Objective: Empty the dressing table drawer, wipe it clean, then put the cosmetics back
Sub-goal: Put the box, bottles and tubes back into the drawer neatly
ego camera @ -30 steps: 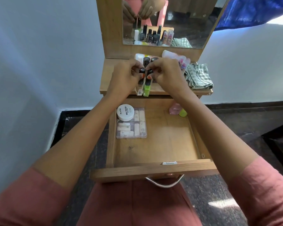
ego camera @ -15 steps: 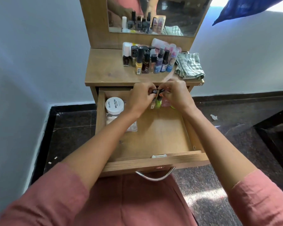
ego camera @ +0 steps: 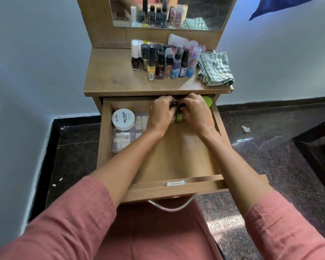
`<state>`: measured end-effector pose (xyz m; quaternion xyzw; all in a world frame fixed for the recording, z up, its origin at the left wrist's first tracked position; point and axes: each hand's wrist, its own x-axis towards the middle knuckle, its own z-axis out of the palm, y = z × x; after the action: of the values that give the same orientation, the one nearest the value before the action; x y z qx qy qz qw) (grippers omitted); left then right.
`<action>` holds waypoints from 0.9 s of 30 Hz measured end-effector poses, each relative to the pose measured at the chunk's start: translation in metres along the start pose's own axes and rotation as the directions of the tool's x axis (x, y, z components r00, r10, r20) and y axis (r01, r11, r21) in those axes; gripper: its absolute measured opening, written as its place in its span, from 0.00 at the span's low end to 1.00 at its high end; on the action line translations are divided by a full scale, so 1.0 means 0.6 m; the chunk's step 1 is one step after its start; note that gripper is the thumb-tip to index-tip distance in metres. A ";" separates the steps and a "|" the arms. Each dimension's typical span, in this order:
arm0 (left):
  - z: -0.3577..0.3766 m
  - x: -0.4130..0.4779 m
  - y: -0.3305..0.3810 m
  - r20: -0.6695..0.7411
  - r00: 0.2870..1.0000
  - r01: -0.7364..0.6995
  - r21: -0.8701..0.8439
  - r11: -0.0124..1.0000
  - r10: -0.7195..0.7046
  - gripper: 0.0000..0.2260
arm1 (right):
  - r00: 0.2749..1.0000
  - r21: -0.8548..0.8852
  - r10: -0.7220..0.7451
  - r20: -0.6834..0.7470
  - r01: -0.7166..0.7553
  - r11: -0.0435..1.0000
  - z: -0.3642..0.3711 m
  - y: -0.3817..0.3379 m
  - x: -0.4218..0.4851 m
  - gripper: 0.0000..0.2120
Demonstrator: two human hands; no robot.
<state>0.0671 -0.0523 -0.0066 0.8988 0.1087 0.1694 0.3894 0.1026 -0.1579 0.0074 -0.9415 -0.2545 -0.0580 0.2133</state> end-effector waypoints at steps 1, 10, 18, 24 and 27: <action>0.001 0.001 -0.001 -0.001 1.000 -0.001 0.007 1.000 0.001 0.09 | 1.000 -0.021 0.000 -0.011 0.000 1.000 0.003 0.001 0.000 0.13; 0.001 0.000 -0.002 -0.012 1.000 0.014 0.006 1.000 -0.014 0.12 | 0.997 -0.142 -0.040 -0.073 0.029 0.989 0.007 0.002 -0.004 0.12; -0.037 -0.009 0.007 -0.077 0.994 -0.081 -0.064 0.995 0.076 0.10 | 0.976 0.015 -0.060 -0.210 0.065 0.998 -0.037 -0.029 0.001 0.08; -0.105 0.018 0.023 -0.247 0.960 -0.166 -0.141 0.976 0.128 0.06 | 0.944 0.214 -0.106 -0.311 0.178 0.960 -0.071 -0.090 0.044 0.06; -0.134 0.043 0.025 -0.335 0.936 -0.169 -0.159 0.973 0.108 0.07 | 0.935 0.238 -0.111 -0.338 0.200 0.951 -0.085 -0.117 0.070 0.08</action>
<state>0.0606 -0.0007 0.0618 0.8241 0.0913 0.3511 0.4350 0.1033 -0.1059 0.0885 -0.8585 -0.2963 -0.1918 0.3721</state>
